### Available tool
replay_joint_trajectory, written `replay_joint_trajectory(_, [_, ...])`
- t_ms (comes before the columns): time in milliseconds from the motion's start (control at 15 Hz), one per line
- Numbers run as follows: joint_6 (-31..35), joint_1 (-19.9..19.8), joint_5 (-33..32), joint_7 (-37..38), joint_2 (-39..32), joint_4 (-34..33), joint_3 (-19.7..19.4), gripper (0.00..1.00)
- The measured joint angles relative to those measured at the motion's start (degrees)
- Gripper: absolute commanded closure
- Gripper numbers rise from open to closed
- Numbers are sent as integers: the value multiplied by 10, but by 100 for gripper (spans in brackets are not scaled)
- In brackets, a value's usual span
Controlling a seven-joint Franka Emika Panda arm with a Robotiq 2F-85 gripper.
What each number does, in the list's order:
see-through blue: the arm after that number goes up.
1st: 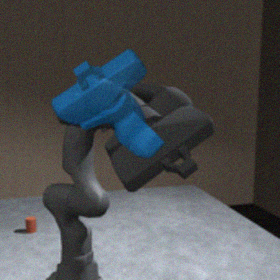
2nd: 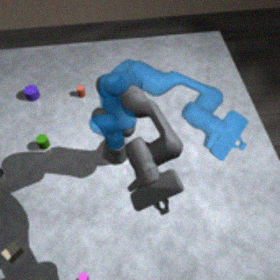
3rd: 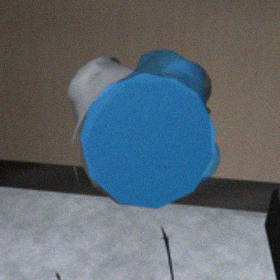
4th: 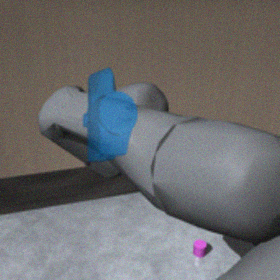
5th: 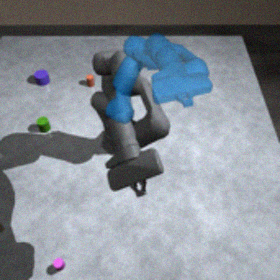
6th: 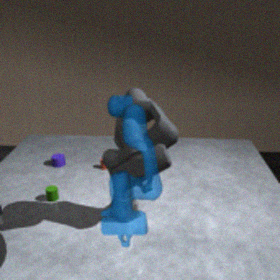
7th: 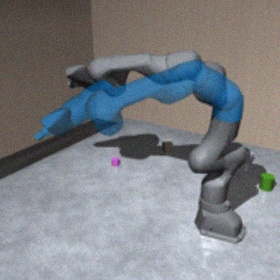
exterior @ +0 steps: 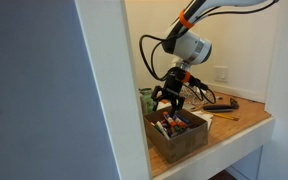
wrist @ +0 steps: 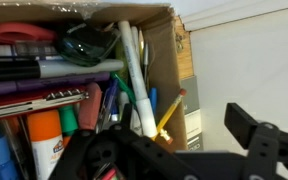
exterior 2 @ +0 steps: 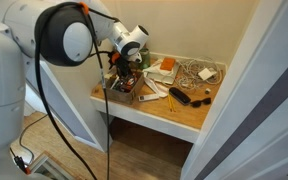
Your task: Remove two yellow pencils from the box and place them on the shelf.
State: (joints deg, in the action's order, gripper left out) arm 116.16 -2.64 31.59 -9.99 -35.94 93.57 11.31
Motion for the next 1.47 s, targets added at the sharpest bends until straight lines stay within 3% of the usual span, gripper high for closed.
replay_joint_trajectory(200, [0, 11, 0, 4, -17, -18, 0, 40])
replay_joint_trajectory(267, [0, 15, 0, 6, -22, -24, 0, 35])
replay_joint_trajectory(400, [0, 21, -1, 12, -33, -33, 0, 44])
replay_joint_trajectory(467, [0, 24, -1, 16, -39, -38, 0, 42])
replay_joint_trajectory(867, [-10, 33, -3, 39, -68, -63, 0, 61])
replay_joint_trajectory(1000, [-18, 34, -3, 45, -76, -71, 0, 63])
replay_joint_trajectory(1133, [-27, 34, -4, 56, -81, -78, 0, 73])
replay_joint_trajectory(1267, [-35, 35, -4, 64, -87, -85, -1, 95])
replay_joint_trajectory(1333, [-38, 35, -4, 68, -88, -87, -1, 100])
replay_joint_trajectory(1467, [-46, 35, -4, 81, -90, -89, -3, 97])
